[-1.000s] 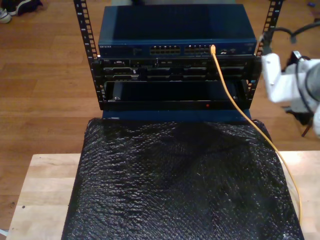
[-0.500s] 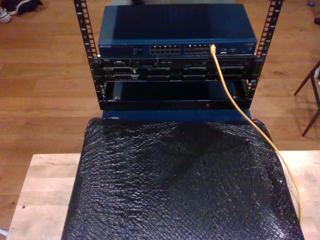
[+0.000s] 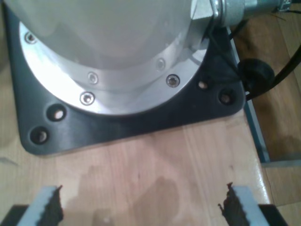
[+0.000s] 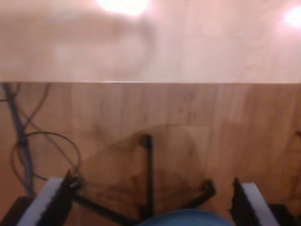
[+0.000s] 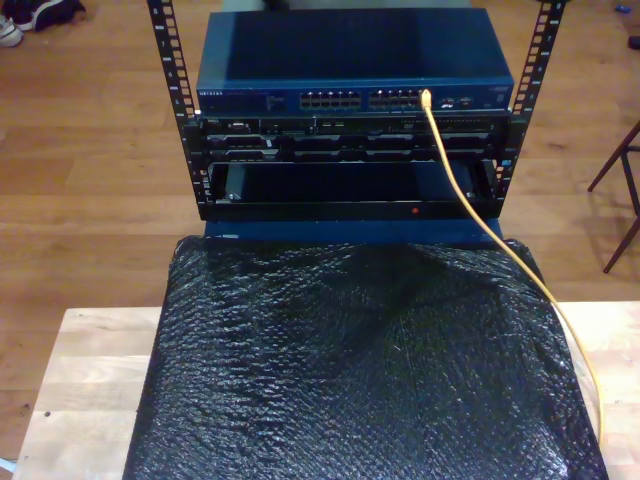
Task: Grab the cable and plug it in
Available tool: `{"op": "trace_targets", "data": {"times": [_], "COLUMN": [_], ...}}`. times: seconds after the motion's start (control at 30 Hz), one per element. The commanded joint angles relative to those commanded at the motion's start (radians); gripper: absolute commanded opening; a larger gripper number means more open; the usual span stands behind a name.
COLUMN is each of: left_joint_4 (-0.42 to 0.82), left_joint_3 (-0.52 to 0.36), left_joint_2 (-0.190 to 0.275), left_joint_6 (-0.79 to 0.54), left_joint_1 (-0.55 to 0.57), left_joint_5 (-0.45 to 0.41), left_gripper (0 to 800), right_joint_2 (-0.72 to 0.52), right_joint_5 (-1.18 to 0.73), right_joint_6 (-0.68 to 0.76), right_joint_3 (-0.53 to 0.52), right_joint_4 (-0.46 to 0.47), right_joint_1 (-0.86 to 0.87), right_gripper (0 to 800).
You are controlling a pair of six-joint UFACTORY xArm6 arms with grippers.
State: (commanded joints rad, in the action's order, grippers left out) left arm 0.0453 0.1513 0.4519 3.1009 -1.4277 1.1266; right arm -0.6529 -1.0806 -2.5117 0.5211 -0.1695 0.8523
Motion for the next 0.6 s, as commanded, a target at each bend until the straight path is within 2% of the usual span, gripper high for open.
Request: {"op": "trace_targets", "data": {"times": [0.6], "left_joint_4": [0.000], "left_joint_3": [0.000], "left_joint_2": [0.000], "left_joint_6": [0.000], "left_joint_1": [0.000], "left_joint_5": [0.000], "left_gripper": [798], "right_joint_2": [-0.080], "right_joint_5": [-0.091], "right_joint_6": [-0.420], "right_joint_3": [-0.132], "right_joint_4": [0.003], "right_joint_1": [0.387], "right_gripper": [799]}}
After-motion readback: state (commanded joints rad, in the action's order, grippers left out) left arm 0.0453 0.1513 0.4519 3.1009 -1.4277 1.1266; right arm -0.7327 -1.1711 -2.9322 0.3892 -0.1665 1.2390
